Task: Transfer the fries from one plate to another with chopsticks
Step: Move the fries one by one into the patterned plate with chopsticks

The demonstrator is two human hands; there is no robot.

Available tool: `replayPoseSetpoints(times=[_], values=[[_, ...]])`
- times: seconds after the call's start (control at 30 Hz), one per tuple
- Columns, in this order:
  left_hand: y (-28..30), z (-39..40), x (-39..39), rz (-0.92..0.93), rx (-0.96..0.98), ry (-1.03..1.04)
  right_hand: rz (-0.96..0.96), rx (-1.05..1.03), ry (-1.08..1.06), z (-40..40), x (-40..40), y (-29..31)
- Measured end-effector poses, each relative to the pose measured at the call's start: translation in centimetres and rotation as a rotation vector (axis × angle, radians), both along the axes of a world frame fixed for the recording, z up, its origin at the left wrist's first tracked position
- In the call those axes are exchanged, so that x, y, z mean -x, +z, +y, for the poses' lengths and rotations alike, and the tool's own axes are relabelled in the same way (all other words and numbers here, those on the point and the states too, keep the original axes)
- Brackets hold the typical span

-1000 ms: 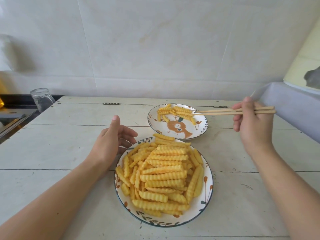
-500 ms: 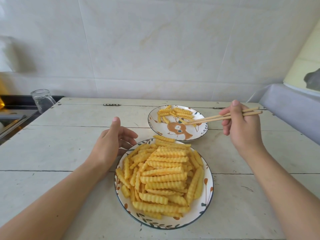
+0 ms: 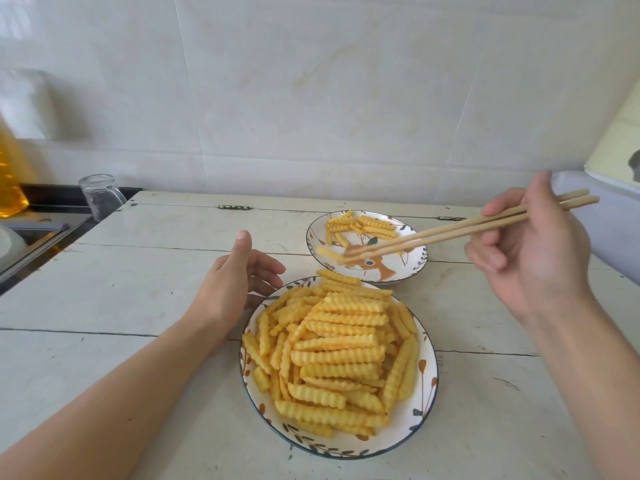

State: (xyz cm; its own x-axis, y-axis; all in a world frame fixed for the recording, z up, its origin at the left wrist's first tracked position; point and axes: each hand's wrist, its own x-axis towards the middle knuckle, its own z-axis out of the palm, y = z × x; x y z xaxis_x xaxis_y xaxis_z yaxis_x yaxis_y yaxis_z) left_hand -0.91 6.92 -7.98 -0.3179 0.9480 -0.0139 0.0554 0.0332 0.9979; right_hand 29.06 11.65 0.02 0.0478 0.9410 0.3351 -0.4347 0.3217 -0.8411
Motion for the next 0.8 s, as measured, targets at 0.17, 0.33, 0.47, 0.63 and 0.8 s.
replayPoseSetpoints(times=[0.17,0.33,0.47,0.63,0.8], values=[[0.1,-0.1,0.2,-0.013,-0.001,-0.001,-0.139,-0.001,0.208,-1.2,1.7,-0.7],[0.0,-0.1,0.3,-0.014,0.002,-0.004,-0.130,0.034,0.121,-0.4,1.0,-0.7],[0.1,-0.1,0.2,-0.015,0.000,-0.003,-0.197,0.023,-0.089,0.7,0.1,-1.0],[0.2,-0.2,0.1,-0.024,0.001,-0.002,-0.301,-0.024,-0.054,0.7,0.8,-1.8],[0.1,-0.1,0.1,-0.021,-0.001,-0.001,-0.322,-0.069,-0.020,0.3,1.4,-2.0]])
